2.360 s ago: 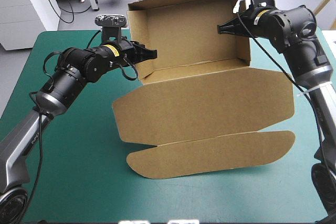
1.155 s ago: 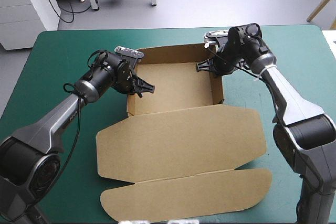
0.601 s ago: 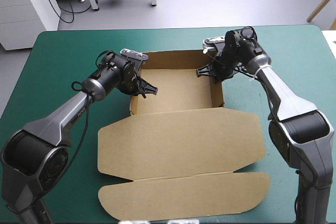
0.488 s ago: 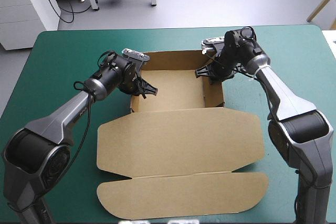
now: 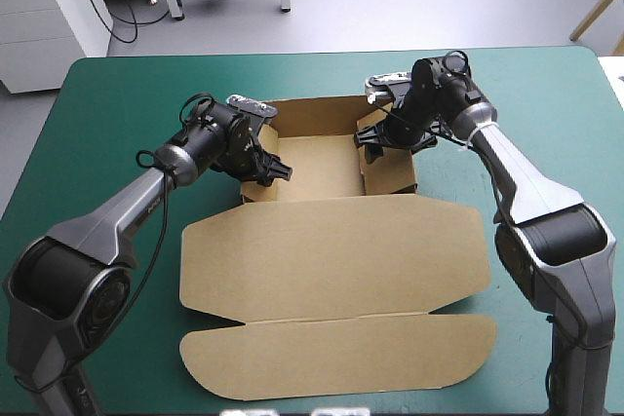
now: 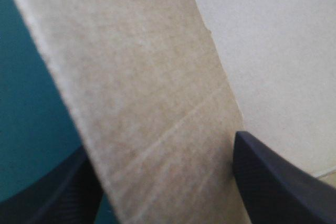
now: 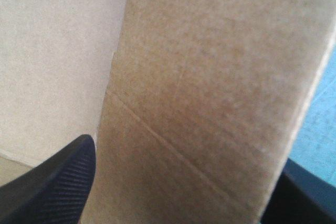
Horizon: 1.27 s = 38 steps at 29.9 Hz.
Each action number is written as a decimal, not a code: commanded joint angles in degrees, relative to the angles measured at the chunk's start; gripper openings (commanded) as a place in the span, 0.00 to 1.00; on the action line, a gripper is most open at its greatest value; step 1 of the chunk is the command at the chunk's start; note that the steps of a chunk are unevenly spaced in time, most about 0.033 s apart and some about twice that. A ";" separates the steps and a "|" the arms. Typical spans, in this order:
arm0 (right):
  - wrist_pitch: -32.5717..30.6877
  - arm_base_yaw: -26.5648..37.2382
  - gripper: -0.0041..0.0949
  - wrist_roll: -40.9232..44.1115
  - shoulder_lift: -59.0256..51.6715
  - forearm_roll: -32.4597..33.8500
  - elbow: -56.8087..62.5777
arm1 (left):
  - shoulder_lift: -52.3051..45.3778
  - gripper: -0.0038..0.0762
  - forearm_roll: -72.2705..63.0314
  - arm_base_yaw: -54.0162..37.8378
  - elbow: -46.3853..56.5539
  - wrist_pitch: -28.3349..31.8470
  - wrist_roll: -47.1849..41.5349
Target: Fold the box
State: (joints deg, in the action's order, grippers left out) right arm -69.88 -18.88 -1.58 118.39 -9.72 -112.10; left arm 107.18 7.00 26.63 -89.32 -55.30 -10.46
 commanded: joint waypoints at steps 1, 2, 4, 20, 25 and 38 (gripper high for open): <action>0.96 0.11 0.77 -0.94 -5.79 0.40 -1.61 | -5.22 0.67 1.19 0.01 -1.67 -0.22 -0.50; 1.16 0.11 0.77 -0.94 -6.58 1.12 -1.61 | -5.88 0.67 1.23 0.01 -2.00 -0.77 -0.50; 1.19 0.11 0.77 -0.94 -7.97 2.45 -1.61 | -7.32 0.66 1.77 0.01 -2.95 -2.14 -0.50; 2.97 0.11 0.77 -1.61 -26.10 5.44 -1.61 | -24.73 0.66 7.57 0.11 -9.65 -15.40 4.76; 3.35 0.11 0.77 -1.61 -28.34 6.48 -1.61 | -29.84 0.55 11.13 0.11 -9.16 -18.84 5.45; 2.69 0.11 0.77 -1.09 -26.05 6.48 -1.61 | -43.55 0.04 9.78 0.11 7.57 -18.84 6.28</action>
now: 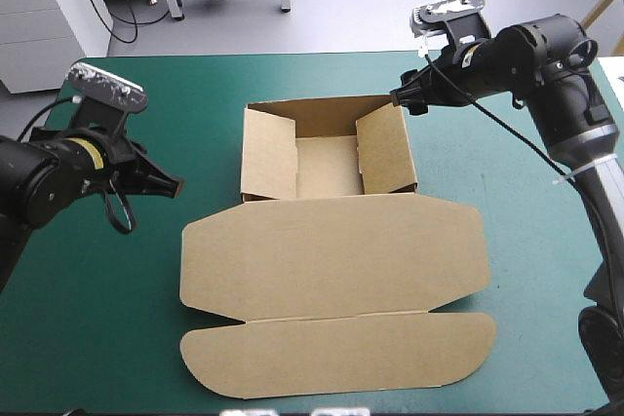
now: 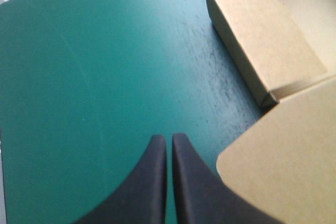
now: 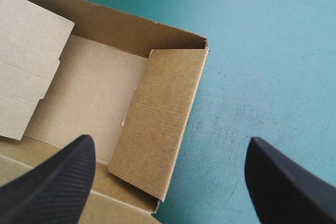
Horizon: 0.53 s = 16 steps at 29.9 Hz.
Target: Fold the box
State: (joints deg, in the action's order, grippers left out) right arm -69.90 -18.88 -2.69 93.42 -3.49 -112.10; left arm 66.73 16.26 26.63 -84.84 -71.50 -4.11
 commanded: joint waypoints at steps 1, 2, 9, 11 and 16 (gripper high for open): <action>2.72 0.11 0.77 0.27 -0.71 0.25 -1.61 | -3.98 0.04 0.65 0.11 5.17 -2.53 -0.07; 2.60 0.11 0.77 0.42 -0.29 0.25 -1.61 | -4.69 0.04 0.77 0.11 6.81 -2.23 -0.07; 2.27 0.11 0.77 0.61 5.59 0.49 -1.61 | -8.91 0.04 1.03 0.11 18.21 -0.23 -1.82; 2.06 0.11 0.77 1.89 7.99 1.50 -1.61 | -9.63 0.04 1.03 0.11 20.35 -0.08 -2.08; 1.86 0.11 0.77 2.69 13.71 1.70 -1.61 | -10.82 0.04 1.03 0.11 22.89 -0.08 -2.08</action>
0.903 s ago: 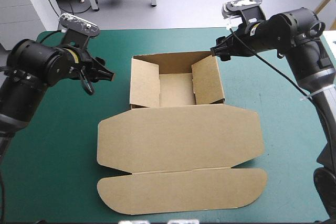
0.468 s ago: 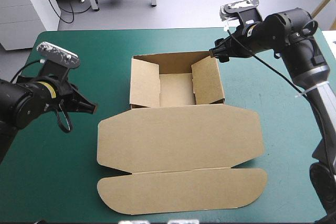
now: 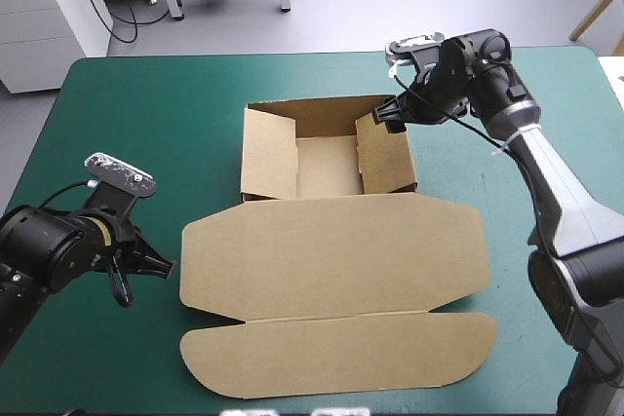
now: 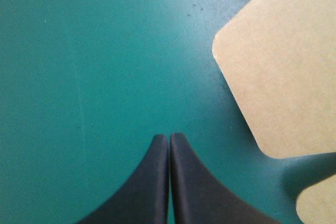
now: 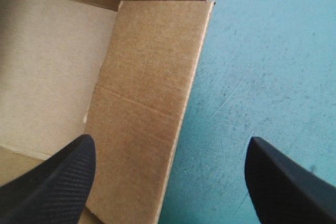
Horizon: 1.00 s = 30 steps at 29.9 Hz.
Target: Fold the box
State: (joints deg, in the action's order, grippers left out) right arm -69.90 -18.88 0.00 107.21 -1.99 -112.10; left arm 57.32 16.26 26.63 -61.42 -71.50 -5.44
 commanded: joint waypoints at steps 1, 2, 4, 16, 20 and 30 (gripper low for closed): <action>1.77 0.11 0.77 0.00 1.06 -0.27 -1.61 | -1.45 0.04 1.03 0.11 -0.37 -0.08 -0.75; 1.77 0.11 0.77 0.00 1.98 -0.61 -1.61 | -1.48 0.04 1.03 0.11 -0.37 -0.08 -0.75; 1.63 0.11 0.77 0.00 4.15 -1.41 -1.61 | -1.58 0.04 1.03 0.11 -0.37 -0.08 -0.75; 1.03 0.11 0.64 0.00 9.51 -2.11 -1.61 | -1.58 0.04 1.17 0.11 -0.37 0.01 -0.75; 1.03 0.11 0.41 0.00 9.51 -2.11 -1.61 | -1.58 0.04 1.17 0.11 -0.37 0.65 -0.86; 1.34 0.11 0.02 -1.27 9.51 -2.94 -1.61 | -1.58 0.04 1.17 0.11 -0.37 0.79 -0.88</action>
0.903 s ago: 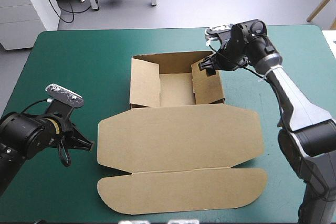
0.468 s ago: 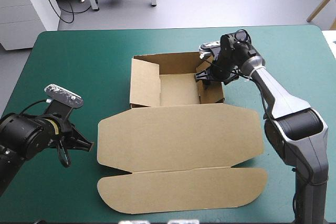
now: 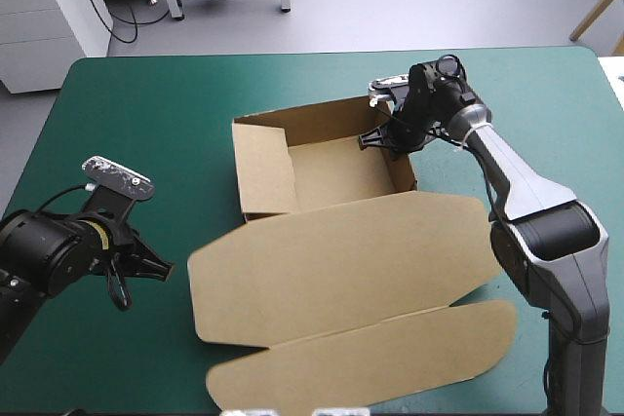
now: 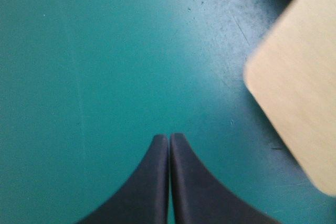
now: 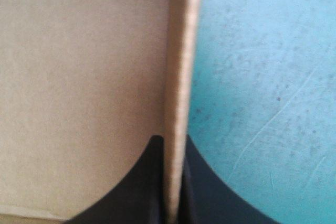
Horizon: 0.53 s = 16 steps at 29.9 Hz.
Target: Fold the box
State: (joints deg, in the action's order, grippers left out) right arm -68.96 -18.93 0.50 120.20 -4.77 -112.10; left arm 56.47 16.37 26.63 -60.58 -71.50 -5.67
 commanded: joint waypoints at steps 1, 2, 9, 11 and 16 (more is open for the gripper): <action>0.69 0.29 0.02 -2.64 -3.75 -0.04 -1.61 | -0.73 0.04 1.05 0.11 -1.21 0.79 -0.65; 1.14 0.57 0.02 -2.83 -3.89 0.26 -1.61 | -0.73 0.04 1.05 0.11 -1.21 0.79 -0.65; 2.79 7.01 0.02 -4.03 -6.79 1.46 -4.43 | -0.73 0.04 1.71 0.11 -1.21 1.05 -1.31; 2.51 9.92 0.02 -4.23 -7.27 2.35 -6.03 | -0.73 0.04 1.94 0.11 -1.21 1.05 -1.43; 2.65 18.83 0.02 -6.51 -7.47 2.87 -9.86 | -0.73 0.04 2.15 0.11 -1.21 0.93 -1.43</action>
State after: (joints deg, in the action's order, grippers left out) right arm -67.93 -4.74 -4.73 117.11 -1.96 -118.61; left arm 56.47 17.20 26.63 -60.52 -71.50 -6.33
